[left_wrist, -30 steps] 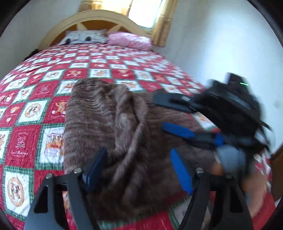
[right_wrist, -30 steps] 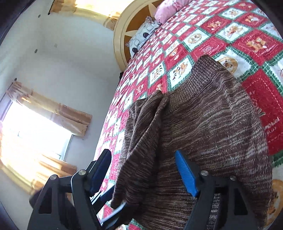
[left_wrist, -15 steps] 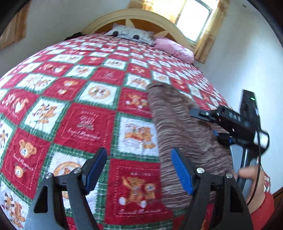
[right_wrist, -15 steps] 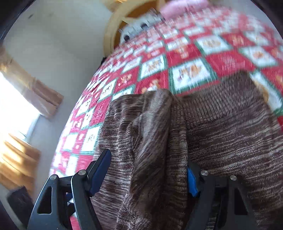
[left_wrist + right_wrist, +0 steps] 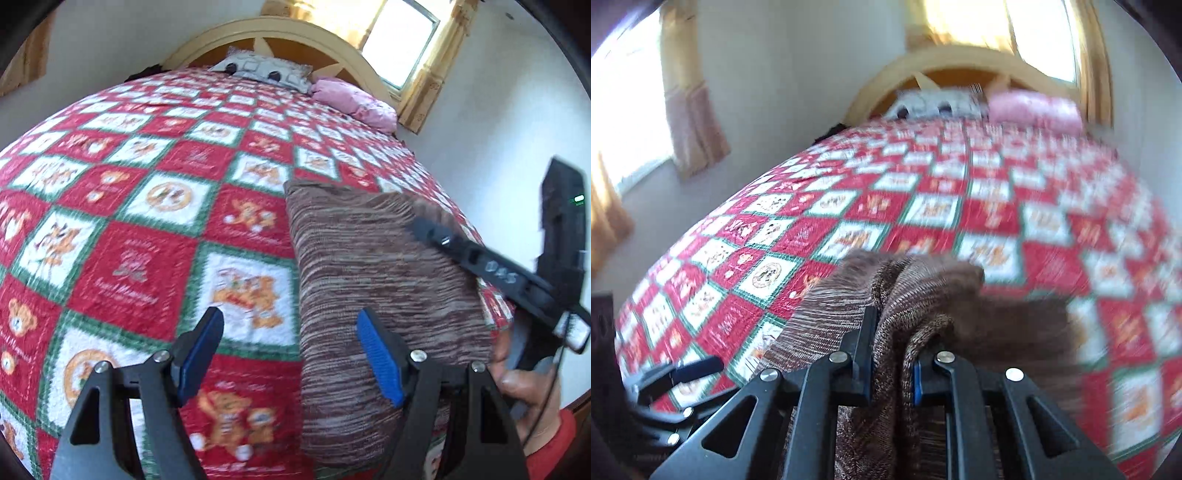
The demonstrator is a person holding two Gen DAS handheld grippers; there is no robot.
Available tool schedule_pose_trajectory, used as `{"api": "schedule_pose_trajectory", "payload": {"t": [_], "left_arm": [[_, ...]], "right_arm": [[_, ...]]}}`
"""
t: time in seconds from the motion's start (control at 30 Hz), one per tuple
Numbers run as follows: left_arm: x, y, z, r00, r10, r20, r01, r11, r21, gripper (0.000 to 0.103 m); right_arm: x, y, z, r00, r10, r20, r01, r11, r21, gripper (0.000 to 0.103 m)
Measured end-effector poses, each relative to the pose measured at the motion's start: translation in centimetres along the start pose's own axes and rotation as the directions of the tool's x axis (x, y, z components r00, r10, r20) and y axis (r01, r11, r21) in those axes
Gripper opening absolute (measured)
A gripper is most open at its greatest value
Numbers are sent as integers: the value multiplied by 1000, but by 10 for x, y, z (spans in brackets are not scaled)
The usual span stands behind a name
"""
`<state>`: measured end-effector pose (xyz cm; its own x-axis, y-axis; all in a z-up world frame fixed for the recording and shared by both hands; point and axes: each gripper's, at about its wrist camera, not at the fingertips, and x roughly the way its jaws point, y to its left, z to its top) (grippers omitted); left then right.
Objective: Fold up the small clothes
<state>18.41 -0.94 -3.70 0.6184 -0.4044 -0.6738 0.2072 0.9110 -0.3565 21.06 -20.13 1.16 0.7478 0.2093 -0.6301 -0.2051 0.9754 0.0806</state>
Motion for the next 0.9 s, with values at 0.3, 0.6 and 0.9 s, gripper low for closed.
{"api": "schedule_pose_trajectory", "payload": {"t": [0.3, 0.6, 0.9], "left_arm": [[31, -57, -19, 996, -27, -83, 38, 989, 145, 78], [34, -68, -36, 994, 1, -109, 23, 976, 217, 79], [10, -48, -41, 998, 17, -55, -6, 980, 199, 86]], "right_arm": [[-8, -86, -41, 990, -68, -127, 75, 996, 56, 15], [-6, -120, -68, 997, 11, -77, 14, 947, 322, 38], [-95, -96, -102, 991, 132, -14, -115, 911, 396, 44]]}}
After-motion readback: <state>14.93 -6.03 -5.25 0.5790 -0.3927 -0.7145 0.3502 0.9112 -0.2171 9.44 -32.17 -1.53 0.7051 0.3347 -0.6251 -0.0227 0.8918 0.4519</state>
